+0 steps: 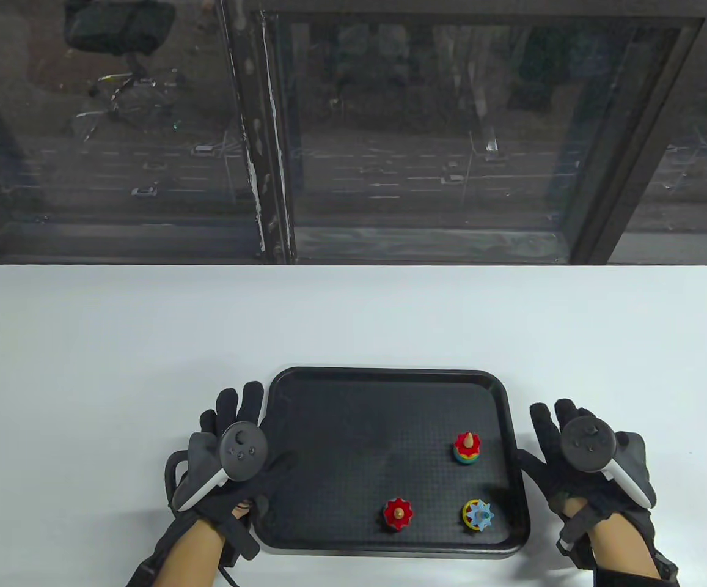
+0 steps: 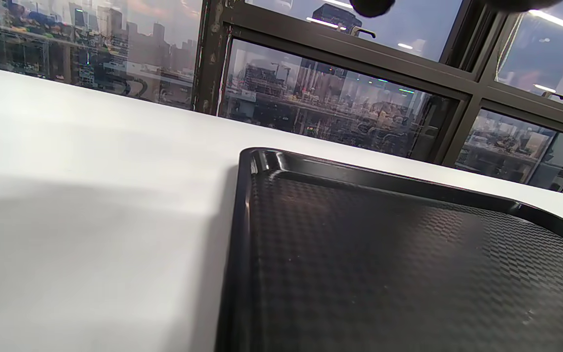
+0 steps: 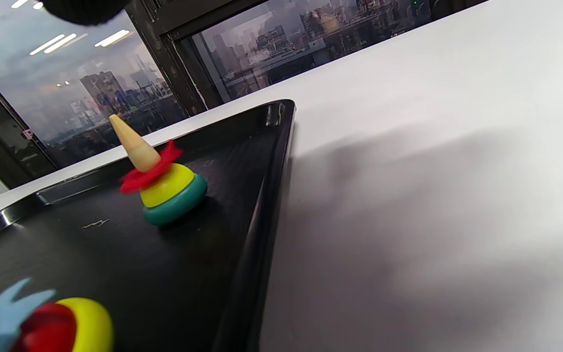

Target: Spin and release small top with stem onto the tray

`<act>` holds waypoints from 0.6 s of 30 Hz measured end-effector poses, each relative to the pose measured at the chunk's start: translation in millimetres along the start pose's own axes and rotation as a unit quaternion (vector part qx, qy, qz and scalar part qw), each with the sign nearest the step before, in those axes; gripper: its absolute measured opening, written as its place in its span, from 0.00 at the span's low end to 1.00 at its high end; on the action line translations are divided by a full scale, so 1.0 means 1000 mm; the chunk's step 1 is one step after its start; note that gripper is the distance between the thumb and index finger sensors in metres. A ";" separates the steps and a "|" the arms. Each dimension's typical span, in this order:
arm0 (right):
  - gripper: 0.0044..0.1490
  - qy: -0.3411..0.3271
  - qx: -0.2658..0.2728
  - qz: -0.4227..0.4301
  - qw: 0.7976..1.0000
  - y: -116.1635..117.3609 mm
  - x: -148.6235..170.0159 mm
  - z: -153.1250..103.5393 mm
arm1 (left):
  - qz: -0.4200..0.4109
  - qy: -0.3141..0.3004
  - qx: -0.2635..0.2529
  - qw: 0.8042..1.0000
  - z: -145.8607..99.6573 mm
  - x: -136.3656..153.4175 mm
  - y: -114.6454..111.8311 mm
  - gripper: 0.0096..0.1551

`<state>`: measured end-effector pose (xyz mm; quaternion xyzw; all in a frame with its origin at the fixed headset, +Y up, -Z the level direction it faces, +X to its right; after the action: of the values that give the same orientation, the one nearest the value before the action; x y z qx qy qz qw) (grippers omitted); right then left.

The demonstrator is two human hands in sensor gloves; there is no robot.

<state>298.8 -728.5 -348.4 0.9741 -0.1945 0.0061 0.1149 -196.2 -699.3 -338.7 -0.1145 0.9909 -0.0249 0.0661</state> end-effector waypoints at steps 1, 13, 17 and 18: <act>0.54 0.000 -0.001 0.006 1.000 0.000 0.001 0.000 | 0.001 0.000 0.000 1.000 0.000 0.000 0.000 0.50; 0.53 -0.010 0.014 0.007 1.000 -0.002 -0.002 -0.002 | 0.018 -0.007 -0.019 1.000 -0.002 -0.003 0.004 0.50; 0.53 -0.009 0.014 0.014 1.000 -0.002 -0.001 -0.002 | 0.020 -0.009 -0.022 1.000 -0.002 -0.004 0.003 0.50; 0.53 -0.010 0.014 0.019 1.000 -0.003 0.000 -0.002 | 0.020 -0.007 -0.018 1.000 -0.001 -0.004 0.002 0.50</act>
<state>299.7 -725.3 -346.8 0.9719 -0.2136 0.0011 0.0990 -193.1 -696.8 -337.0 -0.0960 0.9928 -0.0051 0.0718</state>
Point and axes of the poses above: the tracker on the back of each hand, its own x axis roughly to the little-finger side, its own z axis roughly from the wrist to the fingertips, y = z × x, the point moved 2 cm from there along z, roughly from the wrist to the fingertips, and after that the axes turned 3 degrees about -x, right-handed, at the moved point
